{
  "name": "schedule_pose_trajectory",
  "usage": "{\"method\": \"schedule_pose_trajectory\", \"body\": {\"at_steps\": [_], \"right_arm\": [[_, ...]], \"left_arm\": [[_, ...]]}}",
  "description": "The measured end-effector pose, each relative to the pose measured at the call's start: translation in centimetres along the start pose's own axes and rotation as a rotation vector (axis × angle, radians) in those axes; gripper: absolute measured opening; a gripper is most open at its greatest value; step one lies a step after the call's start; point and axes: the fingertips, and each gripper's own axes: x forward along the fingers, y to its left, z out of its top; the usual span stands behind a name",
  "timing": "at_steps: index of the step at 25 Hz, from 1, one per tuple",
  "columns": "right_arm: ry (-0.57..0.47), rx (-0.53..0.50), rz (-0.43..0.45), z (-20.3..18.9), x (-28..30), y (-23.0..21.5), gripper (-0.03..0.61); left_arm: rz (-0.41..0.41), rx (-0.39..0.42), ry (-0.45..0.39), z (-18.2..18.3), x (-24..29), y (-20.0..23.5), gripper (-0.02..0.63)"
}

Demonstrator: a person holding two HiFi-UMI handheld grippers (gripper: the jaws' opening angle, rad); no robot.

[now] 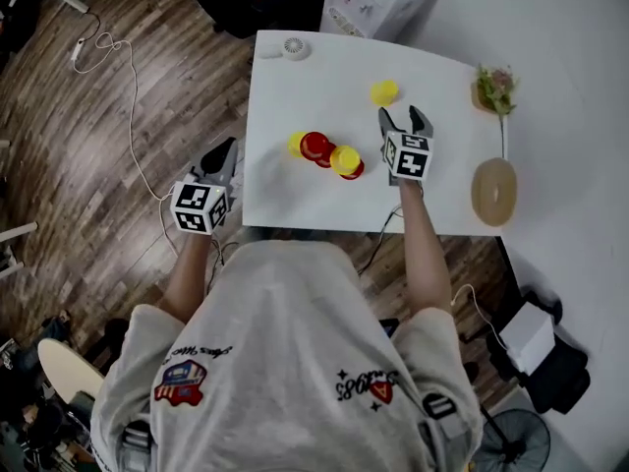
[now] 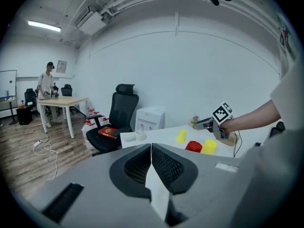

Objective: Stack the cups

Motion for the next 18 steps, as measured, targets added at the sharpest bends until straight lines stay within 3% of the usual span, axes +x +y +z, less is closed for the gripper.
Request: {"method": "schedule_pose_trajectory", "body": {"at_steps": [6,11,18], "right_arm": [[0.059,-0.029,0.026,-1.4,5.8,-0.9,0.285],[0.14,-0.06,-0.012,-2.4,9.3,-1.5,0.273],[0.139,-0.001,-0.009,-1.3,10.5,-0.7,0.206]], "left_arm": [[0.124,-0.043,0.029,-1.9,-1.5,0.9,0.008],[0.212,-0.078,0.051,-3.6,-3.6,1.0,0.009],[0.218,-0.075,0.079,-5.0,-5.5,1.5,0.009]]}}
